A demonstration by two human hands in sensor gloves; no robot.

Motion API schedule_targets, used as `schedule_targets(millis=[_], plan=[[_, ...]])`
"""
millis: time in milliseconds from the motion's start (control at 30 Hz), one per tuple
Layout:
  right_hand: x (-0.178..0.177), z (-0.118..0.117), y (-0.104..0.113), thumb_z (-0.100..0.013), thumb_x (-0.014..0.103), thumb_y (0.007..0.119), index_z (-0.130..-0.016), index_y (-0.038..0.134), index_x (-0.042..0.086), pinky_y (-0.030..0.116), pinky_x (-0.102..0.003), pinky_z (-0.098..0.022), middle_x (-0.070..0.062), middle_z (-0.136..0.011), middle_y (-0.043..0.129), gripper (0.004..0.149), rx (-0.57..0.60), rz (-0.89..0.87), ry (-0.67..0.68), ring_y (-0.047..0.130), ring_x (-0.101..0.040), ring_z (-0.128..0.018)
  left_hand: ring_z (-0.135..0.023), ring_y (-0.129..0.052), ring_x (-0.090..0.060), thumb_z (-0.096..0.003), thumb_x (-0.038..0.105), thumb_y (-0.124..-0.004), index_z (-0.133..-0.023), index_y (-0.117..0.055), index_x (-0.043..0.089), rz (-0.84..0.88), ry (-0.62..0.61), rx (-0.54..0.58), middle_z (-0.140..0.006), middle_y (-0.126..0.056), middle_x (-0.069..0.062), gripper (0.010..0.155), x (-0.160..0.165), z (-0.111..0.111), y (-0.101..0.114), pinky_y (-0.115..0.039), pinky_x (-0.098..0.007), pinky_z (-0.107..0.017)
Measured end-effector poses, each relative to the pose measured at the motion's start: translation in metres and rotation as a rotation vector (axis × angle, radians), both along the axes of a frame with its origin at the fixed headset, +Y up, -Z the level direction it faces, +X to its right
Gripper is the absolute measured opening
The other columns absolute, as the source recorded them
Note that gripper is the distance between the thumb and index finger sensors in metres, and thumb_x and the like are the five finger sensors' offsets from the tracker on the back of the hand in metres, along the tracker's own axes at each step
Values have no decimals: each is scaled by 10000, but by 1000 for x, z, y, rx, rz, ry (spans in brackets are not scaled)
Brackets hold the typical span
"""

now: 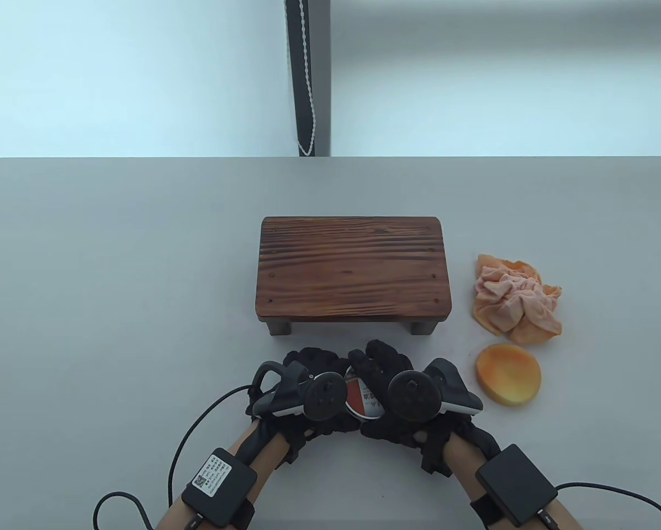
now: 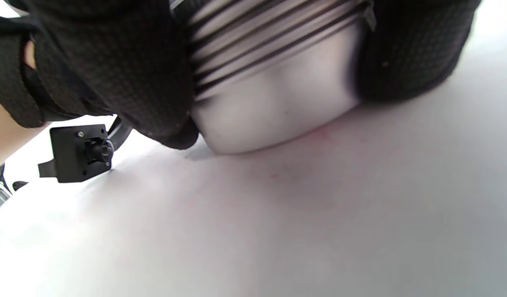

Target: Dip and apply wood wax on stool

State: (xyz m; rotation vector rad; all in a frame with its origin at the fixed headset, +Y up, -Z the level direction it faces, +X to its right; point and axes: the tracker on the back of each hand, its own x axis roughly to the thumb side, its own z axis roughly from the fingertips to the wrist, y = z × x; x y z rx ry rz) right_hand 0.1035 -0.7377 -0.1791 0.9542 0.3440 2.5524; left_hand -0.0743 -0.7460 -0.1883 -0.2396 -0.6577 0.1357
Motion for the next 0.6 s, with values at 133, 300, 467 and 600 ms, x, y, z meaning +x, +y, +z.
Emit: schedule_targets(millis=[133,300,467,600], plan=[[6,-3,1,-511,516,867,-1077,418,51,814,-660,-442,-334,-1159,298,860,-44,-51,18,509,-817,-912,-987,-698,-557,-419,576,-978,-1035,-668,-16,-1,1,0,-1058,-743,-289,909,0,0,0,-617,-872,-638],[14,-4,3,-569,477,803,-1092,467,37,858,-637,-469,-348,-1184,337,762,-63,-114,22,532,-810,-921,-990,-690,-559,-436,600,-949,-1044,-648,-17,-3,4,-2,-1063,-733,-289,917,-1,1,0,-609,-873,-640],[21,-6,3,-461,391,913,-1111,433,55,932,-522,-488,-352,-1187,384,876,-68,-159,-52,619,-750,-932,-997,-662,-567,-491,596,-895,-1012,-690,26,-1,8,-21,-1071,-718,-288,799,-4,1,-1,-582,-878,-644],[25,-7,4,-473,242,1000,-1099,483,32,1000,-394,-471,-374,-1154,492,840,-30,-167,-174,768,-662,-886,-1013,-620,-572,-532,584,-853,-1025,-651,59,-16,10,-34,-1093,-676,-286,748,-6,4,-2,-557,-882,-652]])
